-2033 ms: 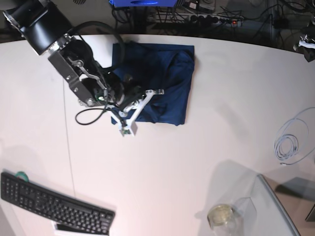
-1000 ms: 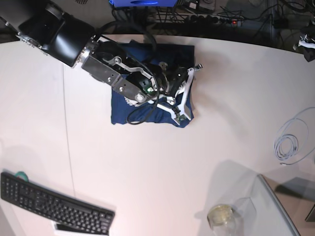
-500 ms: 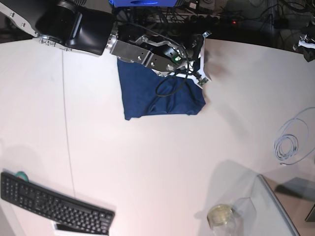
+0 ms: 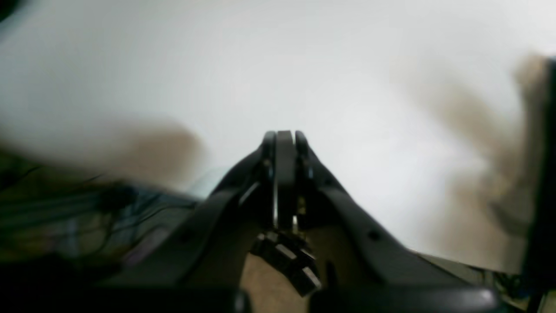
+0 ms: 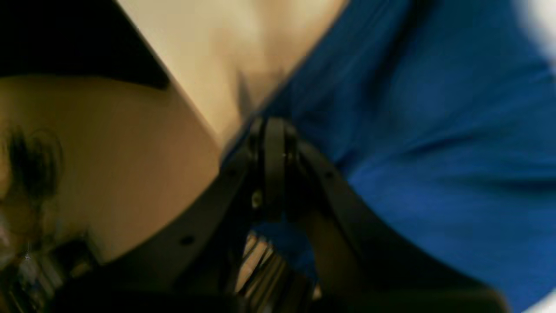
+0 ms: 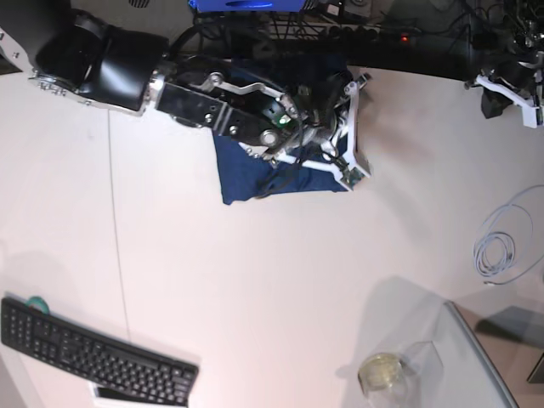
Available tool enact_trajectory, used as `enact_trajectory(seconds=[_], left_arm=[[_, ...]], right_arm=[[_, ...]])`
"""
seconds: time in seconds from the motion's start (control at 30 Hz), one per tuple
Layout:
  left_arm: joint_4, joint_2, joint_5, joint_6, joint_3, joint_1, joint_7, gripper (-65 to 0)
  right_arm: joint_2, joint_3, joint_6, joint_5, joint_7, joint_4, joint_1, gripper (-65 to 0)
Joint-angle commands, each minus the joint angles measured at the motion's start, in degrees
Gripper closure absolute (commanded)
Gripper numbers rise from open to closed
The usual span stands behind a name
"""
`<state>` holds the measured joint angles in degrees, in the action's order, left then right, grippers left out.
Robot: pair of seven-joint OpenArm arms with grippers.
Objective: Layout the t-shirt on the table in an organized manner, then fold the t-shirt properly
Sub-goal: 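Press and tuck the folded stack with the right gripper, then grasp the folded stack edge with the left gripper and drag it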
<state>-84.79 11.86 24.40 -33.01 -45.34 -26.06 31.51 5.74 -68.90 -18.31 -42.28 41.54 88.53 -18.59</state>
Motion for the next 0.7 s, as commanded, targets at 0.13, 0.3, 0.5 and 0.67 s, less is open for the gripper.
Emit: enact_trajectory(seconds=[0.13,0.3,0.5,0.67], left_arm=[[-6.8,-0.3,0.8,0.1,8.1,-2.5,-1.2,0.0],[-12.0,-0.6,1.3,0.1,16.8,-4.3,-0.2,0.0],[-14.3,-4.5,1.4,-0.4,18.4,-3.7,6.2,-40.8],[-10.2,-4.3,8.4,-7.0,21.5,-2.6,6.1,-62.2]], right_arm=[[6.6,19.7,-0.1,-0.2,2.7,11.6,6.9,0.0],[11.6,40.7,0.2,-0.2,2.7,14.1,15.3,0.0],[17.3,52.9,0.2,-0.1,2.5,14.0,21.8,0.0],[18.0,56.2,0.3,0.0,2.5,13.5,25.6,0.0]])
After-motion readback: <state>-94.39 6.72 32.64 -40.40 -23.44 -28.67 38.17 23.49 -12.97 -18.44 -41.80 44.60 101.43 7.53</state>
